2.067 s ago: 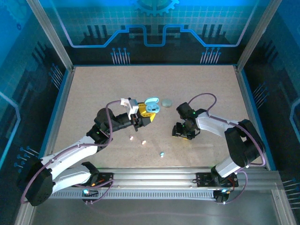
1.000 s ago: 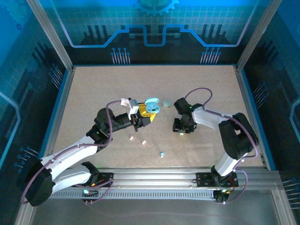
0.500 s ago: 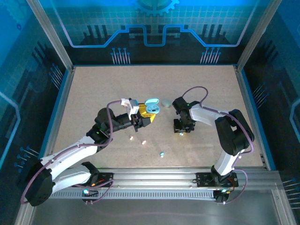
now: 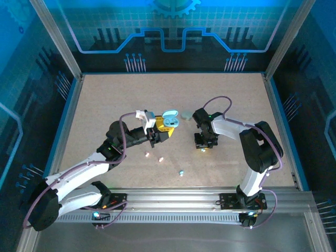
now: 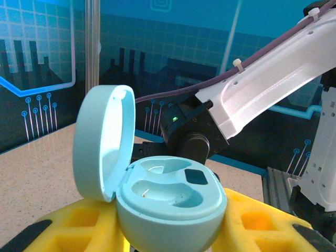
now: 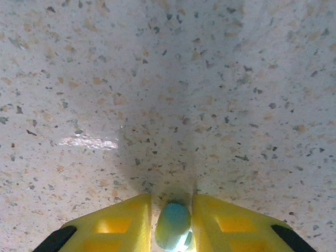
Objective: Insert the wireless bluetooth earbuds into the charging case
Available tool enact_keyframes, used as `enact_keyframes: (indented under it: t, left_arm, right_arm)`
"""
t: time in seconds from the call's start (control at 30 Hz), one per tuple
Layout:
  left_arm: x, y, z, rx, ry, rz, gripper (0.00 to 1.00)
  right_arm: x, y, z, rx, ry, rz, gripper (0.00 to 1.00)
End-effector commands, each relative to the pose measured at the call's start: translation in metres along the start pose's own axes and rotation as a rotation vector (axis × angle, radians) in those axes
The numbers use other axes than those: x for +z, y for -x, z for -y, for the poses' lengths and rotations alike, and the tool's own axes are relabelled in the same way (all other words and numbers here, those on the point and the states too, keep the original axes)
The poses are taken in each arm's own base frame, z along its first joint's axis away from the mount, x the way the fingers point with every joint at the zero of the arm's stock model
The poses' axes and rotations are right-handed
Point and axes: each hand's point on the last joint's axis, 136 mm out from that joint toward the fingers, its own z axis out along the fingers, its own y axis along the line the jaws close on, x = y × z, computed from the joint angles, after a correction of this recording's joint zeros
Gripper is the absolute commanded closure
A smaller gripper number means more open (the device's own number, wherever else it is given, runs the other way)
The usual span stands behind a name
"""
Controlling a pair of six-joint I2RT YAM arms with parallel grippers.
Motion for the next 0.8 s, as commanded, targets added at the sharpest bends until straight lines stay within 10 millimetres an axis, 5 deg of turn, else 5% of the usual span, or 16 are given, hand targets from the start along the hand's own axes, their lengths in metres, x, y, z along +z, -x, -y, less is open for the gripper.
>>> enact_keyframes:
  t: [0.0, 0.23, 0.37, 0.77]
  left_arm:
    - [0.001, 0.018, 0.006, 0.042, -0.021, 0.043, 0.73]
    - [0.0, 0.019, 0.006, 0.042, -0.018, 0.045, 0.73]
    - [-0.001, 0.018, 0.003, 0.048, 0.001, 0.049, 0.73]
    - [-0.006, 0.015, -0.01, 0.073, 0.077, 0.056, 0.73]
  right_arm:
    - [0.0, 0.004, 0.002, 0.0, -0.011, -0.008, 0.73]
    - [-0.004, 0.004, 0.0, -0.003, 0.005, -0.006, 0.8]
    - [-0.024, 0.007, -0.012, -0.018, 0.089, 0.024, 0.83]
    - [-0.172, 0.014, -0.109, -0.16, 1.015, 0.122, 0.82]
